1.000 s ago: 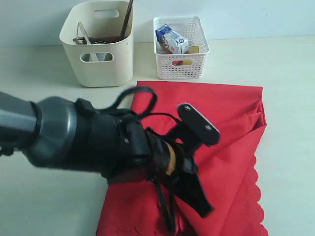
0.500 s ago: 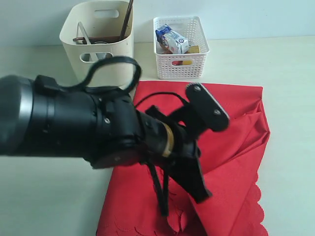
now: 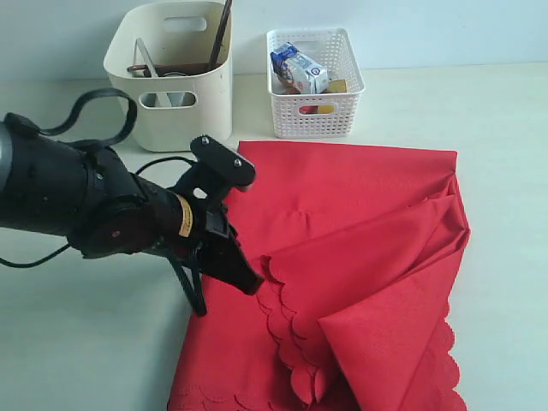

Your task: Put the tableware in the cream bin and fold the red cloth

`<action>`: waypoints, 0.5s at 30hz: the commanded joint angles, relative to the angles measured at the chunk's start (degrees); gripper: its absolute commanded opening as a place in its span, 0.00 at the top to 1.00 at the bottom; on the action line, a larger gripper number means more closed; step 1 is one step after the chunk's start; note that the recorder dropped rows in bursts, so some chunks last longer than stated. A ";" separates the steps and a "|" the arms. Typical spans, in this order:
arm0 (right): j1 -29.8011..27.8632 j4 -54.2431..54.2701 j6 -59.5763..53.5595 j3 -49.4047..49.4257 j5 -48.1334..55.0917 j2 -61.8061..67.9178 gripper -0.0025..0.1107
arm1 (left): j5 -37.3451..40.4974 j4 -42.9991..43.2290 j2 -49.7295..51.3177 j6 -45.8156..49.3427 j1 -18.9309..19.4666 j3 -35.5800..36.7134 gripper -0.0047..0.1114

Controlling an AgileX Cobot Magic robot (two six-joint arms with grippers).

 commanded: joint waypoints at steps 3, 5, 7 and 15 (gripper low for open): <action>-0.29 0.10 -0.05 0.30 -1.36 0.11 0.98 | -4.29 -0.53 5.61 -0.48 -2.96 0.92 0.94; -0.29 0.10 -0.05 0.30 -1.36 0.11 0.98 | -4.68 -0.53 5.72 -0.48 -4.59 0.92 0.94; -0.29 0.10 -0.05 0.30 -1.36 0.11 0.98 | -5.67 -0.53 5.26 -0.48 -6.59 0.92 0.94; -0.29 0.10 -0.05 0.30 -1.36 0.11 0.98 | -19.17 -0.53 1.07 -0.23 -14.73 0.70 0.94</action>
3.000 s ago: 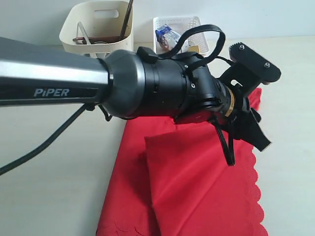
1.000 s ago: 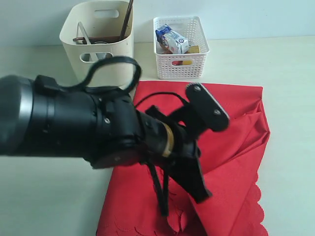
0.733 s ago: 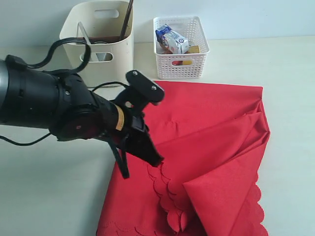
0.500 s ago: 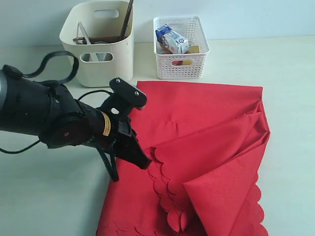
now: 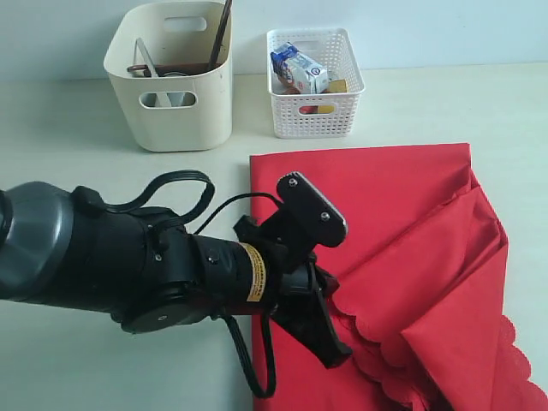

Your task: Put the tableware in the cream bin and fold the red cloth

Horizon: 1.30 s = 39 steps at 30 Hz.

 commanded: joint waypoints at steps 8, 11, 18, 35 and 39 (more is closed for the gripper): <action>-0.29 0.10 -0.05 0.30 -0.35 0.11 0.98 | 3.81 -0.54 2.72 -1.78 8.69 -0.64 0.94; -0.29 0.10 -0.05 0.30 -0.35 0.22 0.98 | 3.63 -0.40 5.89 -1.89 7.11 -3.02 0.94; -0.29 0.10 -0.05 0.30 -0.71 2.61 0.98 | 3.58 0.54 7.10 -2.18 -4.33 -12.47 0.94; -0.29 -0.15 -0.15 0.30 -0.79 4.44 0.98 | 28.52 7.29 12.21 0.01 8.17 -13.78 0.94; -0.29 -0.15 -0.15 0.30 -0.79 4.44 0.98 | 38.80 8.64 12.06 0.12 10.88 -13.78 0.94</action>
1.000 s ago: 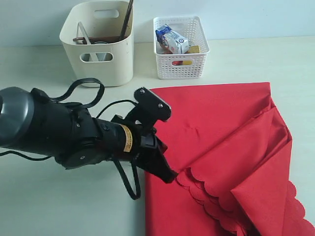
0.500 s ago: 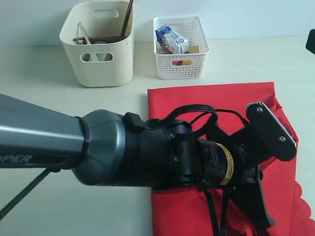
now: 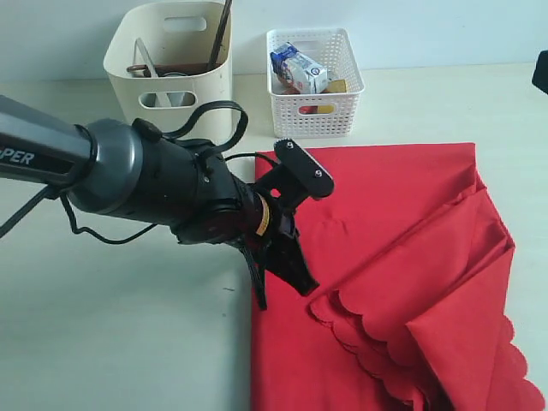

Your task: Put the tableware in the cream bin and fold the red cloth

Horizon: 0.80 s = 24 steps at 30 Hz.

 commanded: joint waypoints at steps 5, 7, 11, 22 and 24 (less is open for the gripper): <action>-0.29 -0.15 -0.15 0.30 -0.89 0.08 0.98 | 21.83 1.52 0.94 1.00 7.67 1.42 0.94; -0.29 -0.15 -0.15 0.30 -0.89 0.08 0.98 | 22.24 1.52 -0.36 1.43 9.21 1.42 0.94; -0.29 -0.15 -0.15 0.30 -1.02 0.08 0.98 | 21.25 1.52 -3.33 2.99 9.63 1.42 0.94; -0.29 -0.15 -0.15 0.30 -1.45 0.08 0.98 | 11.66 -2.20 -5.93 6.94 -0.06 1.42 0.94; -0.29 -0.15 -0.15 0.30 -1.45 0.08 0.98 | 9.00 -2.65 -5.93 6.94 -1.87 1.42 0.94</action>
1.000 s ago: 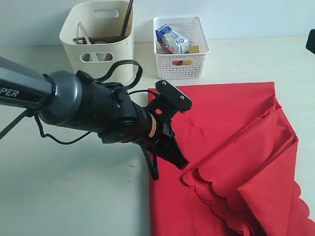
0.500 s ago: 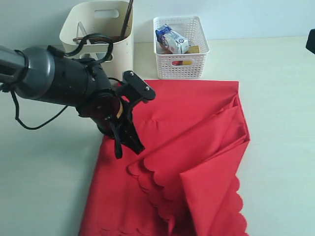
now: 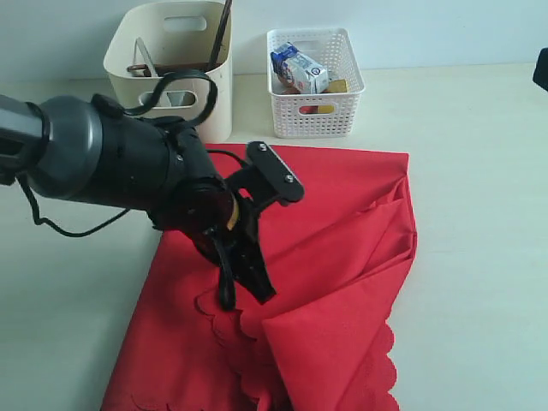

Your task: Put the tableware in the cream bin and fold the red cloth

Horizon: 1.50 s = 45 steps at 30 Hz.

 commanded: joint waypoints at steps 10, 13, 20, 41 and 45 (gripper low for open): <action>-0.29 -0.15 -0.15 0.30 -0.99 0.08 0.98 | -10.22 -3.66 -0.38 0.47 -12.13 0.25 0.94; -0.29 -0.15 -0.15 0.30 -0.99 0.08 0.98 | -12.45 -3.60 -0.74 0.47 -16.82 0.25 0.94; -0.29 -0.15 -0.15 0.30 -0.95 0.08 0.98 | -13.68 -1.59 -7.92 0.47 -23.74 0.12 0.94; -0.29 -0.15 -0.18 0.30 -0.79 0.08 0.98 | -20.70 -3.08 -4.22 -2.37 -13.48 10.76 0.94; -0.29 -0.15 -0.18 0.30 -0.79 0.08 0.98 | -28.87 -2.74 -7.45 -1.87 -19.84 10.76 0.94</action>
